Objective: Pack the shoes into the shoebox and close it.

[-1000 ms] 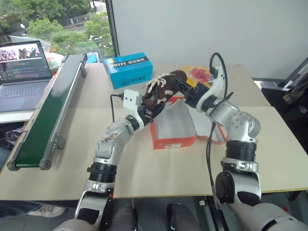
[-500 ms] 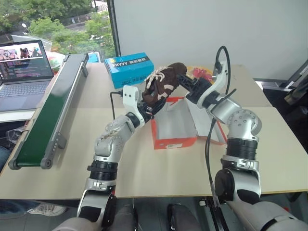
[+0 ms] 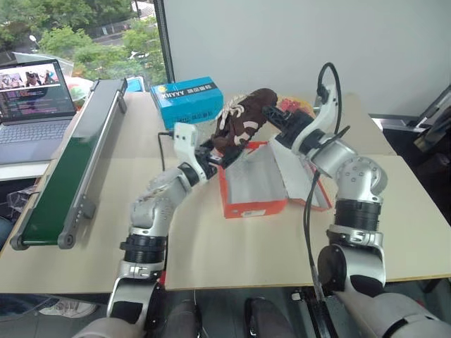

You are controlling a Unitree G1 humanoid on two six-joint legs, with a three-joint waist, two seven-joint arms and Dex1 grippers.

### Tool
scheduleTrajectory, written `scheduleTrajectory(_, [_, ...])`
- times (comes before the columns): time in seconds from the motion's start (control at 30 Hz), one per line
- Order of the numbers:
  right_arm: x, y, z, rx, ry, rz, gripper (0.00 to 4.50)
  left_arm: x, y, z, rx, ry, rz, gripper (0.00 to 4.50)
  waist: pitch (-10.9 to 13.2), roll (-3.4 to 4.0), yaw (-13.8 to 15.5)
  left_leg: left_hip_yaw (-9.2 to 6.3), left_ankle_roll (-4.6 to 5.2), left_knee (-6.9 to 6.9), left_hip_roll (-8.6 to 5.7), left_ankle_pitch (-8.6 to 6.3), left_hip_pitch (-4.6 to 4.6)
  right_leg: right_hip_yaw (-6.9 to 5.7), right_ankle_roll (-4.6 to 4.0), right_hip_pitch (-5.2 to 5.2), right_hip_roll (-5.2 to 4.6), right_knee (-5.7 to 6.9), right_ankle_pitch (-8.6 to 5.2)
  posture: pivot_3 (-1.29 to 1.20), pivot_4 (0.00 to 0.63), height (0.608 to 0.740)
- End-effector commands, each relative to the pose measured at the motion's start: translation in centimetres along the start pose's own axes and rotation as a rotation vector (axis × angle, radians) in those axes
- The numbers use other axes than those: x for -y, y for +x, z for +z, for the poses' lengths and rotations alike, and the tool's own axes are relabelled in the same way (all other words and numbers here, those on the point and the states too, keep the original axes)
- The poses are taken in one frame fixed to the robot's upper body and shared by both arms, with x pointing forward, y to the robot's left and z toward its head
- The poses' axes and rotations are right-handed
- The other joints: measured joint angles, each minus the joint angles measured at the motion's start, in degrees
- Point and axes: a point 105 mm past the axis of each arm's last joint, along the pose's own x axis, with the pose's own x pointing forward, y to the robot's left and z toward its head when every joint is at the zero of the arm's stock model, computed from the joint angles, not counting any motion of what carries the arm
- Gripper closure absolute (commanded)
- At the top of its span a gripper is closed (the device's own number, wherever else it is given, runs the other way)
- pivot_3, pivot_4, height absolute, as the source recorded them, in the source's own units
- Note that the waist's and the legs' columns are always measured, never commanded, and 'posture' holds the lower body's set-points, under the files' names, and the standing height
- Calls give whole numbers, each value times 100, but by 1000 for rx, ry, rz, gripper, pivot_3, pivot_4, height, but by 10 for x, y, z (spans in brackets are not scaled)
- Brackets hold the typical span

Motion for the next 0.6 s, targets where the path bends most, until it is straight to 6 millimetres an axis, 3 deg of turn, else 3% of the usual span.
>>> scheduleTrajectory(0.03, [-8, 15, 24, -18, -191, -55, 4181, -1, -11, 8, -11, 107, 13, 0, 2, 4, -20, 0, 0, -1, 0, 0, 0, 3, 0, -1, 0, -1, 0, 0, 150, 740])
scheduleTrajectory(0.13, [4, 23, 23, -131, -326, -194, 4181, 3, -21, -2, -91, 230, -22, 0, 4, 6, -25, 6, 0, -6, -1, 0, 2, 4, 0, -3, 1, -3, 0, 0, 150, 740])
scheduleTrajectory(0.27, [3, 27, -2, -350, -410, -162, 4181, 9, -31, -13, -151, 283, -67, 0, 4, 7, -5, 15, -1, -6, 1, 0, -3, 3, 0, -5, -1, -6, 0, 0, 150, 740])
scheduleTrajectory(0.37, [21, 21, -34, -562, -481, -168, 4181, 12, -33, -16, -152, 282, -68, 0, 4, 7, 21, 17, 0, -3, -1, 0, -3, 0, 0, -2, -3, -6, 0, 0, 150, 740])
scheduleTrajectory(0.6, [50, 9, -63, -761, -504, -199, 4181, 14, -31, -14, -116, 242, -38, 0, 5, 8, 29, 16, 1, -3, -2, 1, -14, -5, 2, -3, -2, -47, 2, 0, 150, 740])
